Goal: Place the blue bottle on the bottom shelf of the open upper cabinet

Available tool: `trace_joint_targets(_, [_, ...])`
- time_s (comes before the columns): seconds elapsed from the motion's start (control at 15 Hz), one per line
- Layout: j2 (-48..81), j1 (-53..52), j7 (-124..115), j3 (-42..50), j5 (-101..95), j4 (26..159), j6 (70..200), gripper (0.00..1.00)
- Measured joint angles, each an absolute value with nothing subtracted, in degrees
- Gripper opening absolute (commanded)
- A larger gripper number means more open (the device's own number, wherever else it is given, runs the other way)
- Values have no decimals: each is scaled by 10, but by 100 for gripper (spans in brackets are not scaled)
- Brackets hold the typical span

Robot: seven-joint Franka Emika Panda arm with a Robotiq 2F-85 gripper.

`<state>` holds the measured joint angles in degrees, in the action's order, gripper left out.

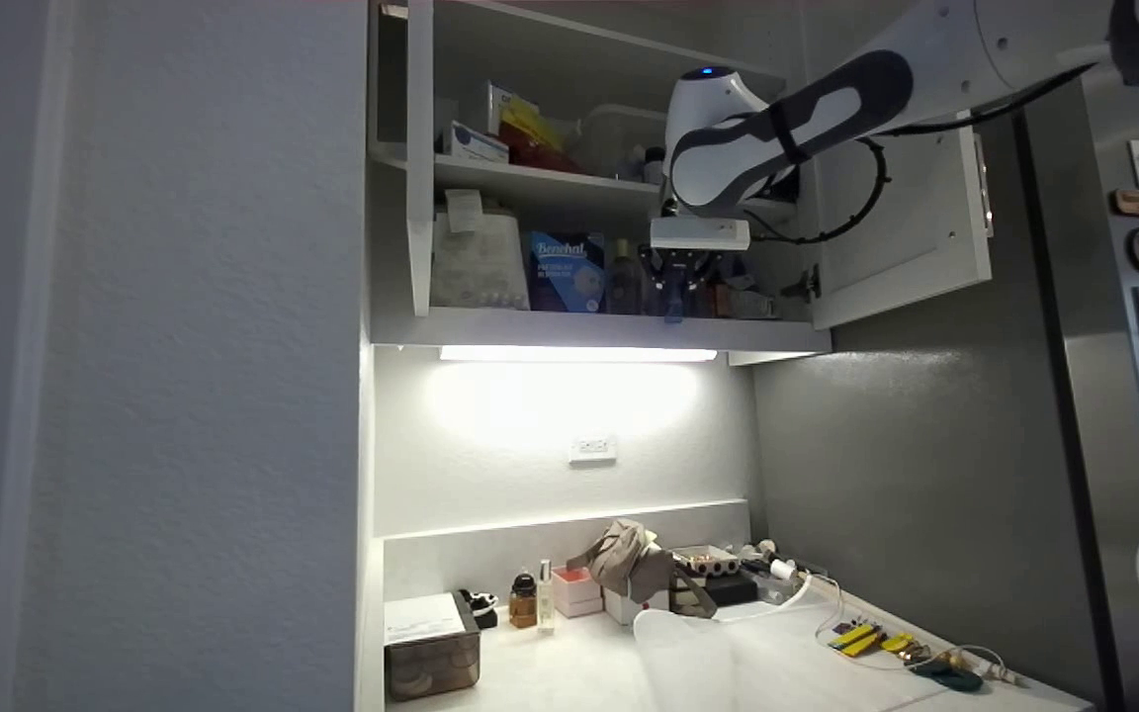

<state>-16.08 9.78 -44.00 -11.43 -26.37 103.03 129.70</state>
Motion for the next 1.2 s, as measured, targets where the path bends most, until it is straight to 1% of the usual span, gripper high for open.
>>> trace_joint_targets(0.27, [-128,81,-440,-114,-265,964,1248,9])
trace_joint_targets(0.67, [-49,57,-441,-104,-271,869,1238,9])
trace_joint_targets(1.2, [37,12,-442,-77,-292,781,1221,9])
